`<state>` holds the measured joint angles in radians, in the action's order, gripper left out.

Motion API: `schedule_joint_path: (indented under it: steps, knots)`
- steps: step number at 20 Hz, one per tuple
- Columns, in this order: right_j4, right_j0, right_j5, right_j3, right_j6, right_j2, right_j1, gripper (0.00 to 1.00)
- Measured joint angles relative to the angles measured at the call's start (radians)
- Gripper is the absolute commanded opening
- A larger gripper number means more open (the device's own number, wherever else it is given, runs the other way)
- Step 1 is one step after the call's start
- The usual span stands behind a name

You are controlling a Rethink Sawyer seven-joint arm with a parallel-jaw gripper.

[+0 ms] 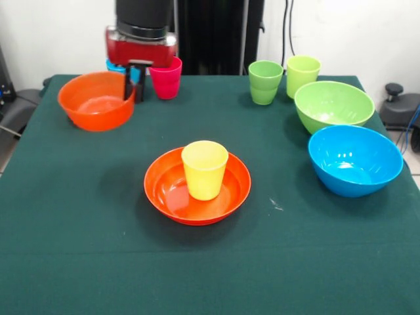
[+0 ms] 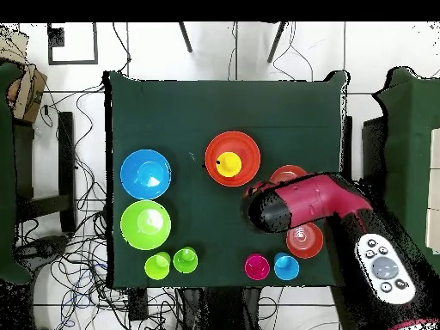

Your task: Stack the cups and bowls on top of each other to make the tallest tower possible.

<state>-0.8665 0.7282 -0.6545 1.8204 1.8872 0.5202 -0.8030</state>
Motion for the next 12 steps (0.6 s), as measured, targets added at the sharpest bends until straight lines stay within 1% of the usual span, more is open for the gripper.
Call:
schedule_joint_path:
  steps: [2, 6, 12]
  knots:
    - [0.001, -0.053, 0.002, 0.005, 0.03, -0.03, -0.009, 0.0]
    - [0.013, -0.095, 0.002, 0.005, 0.057, -0.05, -0.009, 0.0]
    - [0.07, -0.095, 0.002, 0.005, 0.058, -0.062, -0.007, 0.0]
